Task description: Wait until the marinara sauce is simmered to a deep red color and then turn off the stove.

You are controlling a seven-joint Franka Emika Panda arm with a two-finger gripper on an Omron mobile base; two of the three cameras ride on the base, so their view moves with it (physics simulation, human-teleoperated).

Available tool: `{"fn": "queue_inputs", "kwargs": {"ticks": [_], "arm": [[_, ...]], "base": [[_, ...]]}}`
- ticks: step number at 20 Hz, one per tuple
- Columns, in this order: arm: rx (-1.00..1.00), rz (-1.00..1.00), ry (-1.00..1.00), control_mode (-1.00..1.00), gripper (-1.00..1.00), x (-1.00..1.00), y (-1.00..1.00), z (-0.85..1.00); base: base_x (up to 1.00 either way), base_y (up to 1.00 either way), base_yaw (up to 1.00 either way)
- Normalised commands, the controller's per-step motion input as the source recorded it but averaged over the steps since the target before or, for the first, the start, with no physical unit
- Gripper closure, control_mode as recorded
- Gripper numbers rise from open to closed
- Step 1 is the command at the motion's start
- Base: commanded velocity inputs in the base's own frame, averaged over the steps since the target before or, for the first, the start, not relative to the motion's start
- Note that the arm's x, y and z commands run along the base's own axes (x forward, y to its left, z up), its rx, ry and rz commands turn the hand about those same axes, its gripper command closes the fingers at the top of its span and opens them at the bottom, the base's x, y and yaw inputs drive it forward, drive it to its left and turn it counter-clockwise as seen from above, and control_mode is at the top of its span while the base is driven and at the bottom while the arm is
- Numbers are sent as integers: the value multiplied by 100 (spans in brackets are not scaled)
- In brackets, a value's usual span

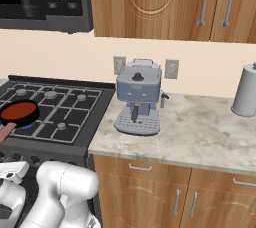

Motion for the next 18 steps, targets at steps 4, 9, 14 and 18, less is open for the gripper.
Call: {"fn": "queue_inputs", "kwargs": {"ticks": [4,9,14,18], "arm": [[1,0,1,-100,-100,1,2,0],[2,0,0,-100,-100,2,0,0],[3,0,0,-100,-100,0,0,0],[3,0,0,-100,-100,0,0,0]], "base": [[0,0,0],[0,0,0],[0,0,0],[0,0,0]]}}
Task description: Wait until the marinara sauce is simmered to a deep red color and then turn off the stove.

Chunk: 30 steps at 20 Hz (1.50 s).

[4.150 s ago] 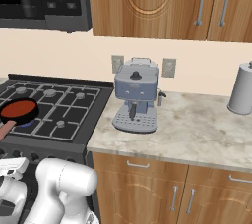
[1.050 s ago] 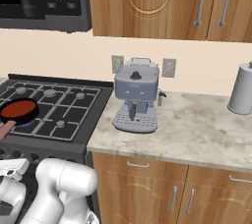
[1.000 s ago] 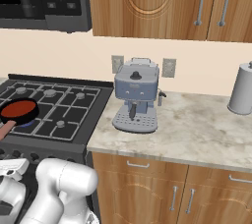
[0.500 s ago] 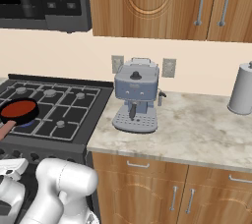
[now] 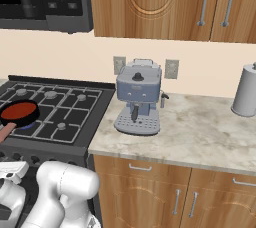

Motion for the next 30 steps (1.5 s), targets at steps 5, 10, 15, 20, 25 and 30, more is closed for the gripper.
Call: {"fn": "queue_inputs", "kwargs": {"ticks": [5,10,15,20,25,30], "arm": [[3,0,0,-100,-100,0,-1,0],[4,0,0,-100,-100,0,-6,0],[3,0,0,-100,-100,10,-1,0],[2,0,0,-100,-100,13,0,0],[1,0,1,-100,-100,14,0,0],[0,0,0,-100,100,4,0,0]], "base": [[0,0,0],[0,0,0],[0,0,0],[0,0,0],[0,0,0],[0,0,0]]}}
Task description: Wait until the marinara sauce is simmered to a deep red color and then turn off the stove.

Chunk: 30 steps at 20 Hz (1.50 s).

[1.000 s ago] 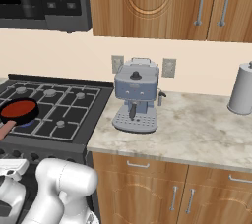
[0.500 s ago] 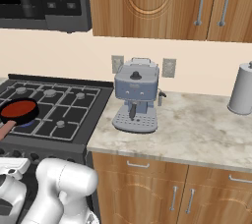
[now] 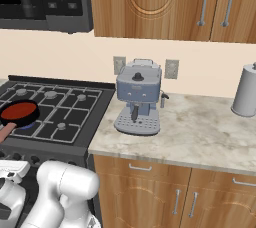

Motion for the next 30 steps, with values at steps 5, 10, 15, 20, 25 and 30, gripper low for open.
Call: {"fn": "queue_inputs", "kwargs": {"ticks": [5,10,15,20,25,30], "arm": [[0,0,0,-100,100,0,0,0],[0,0,0,-100,100,0,0,0],[0,0,0,-100,100,0,0,0],[0,0,0,-100,100,0,0,0],[0,0,0,-100,100,0,0,0],[0,0,0,-100,100,0,0,0]], "base": [[0,0,0],[0,0,0],[0,0,0],[0,0,0],[0,0,0],[0,0,0]]}}
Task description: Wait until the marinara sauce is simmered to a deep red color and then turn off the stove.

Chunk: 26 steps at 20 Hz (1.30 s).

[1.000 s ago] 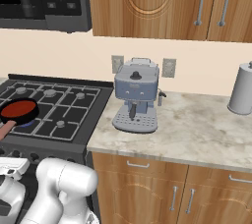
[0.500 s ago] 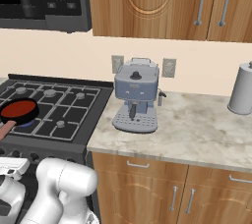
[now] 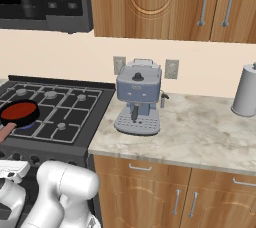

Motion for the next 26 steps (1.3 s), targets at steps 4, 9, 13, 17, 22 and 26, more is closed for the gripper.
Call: {"fn": "queue_inputs", "kwargs": {"ticks": [4,9,13,17,22,26], "arm": [[0,0,0,-100,100,0,0,0],[0,0,0,-100,100,0,0,0],[0,0,0,-100,100,0,0,0],[0,0,0,-100,100,0,0,0],[0,0,0,-100,100,0,0,0],[0,0,0,-100,100,0,0,0]], "base": [[0,0,0],[0,0,0],[0,0,0],[0,0,0],[0,0,0],[0,0,0]]}}
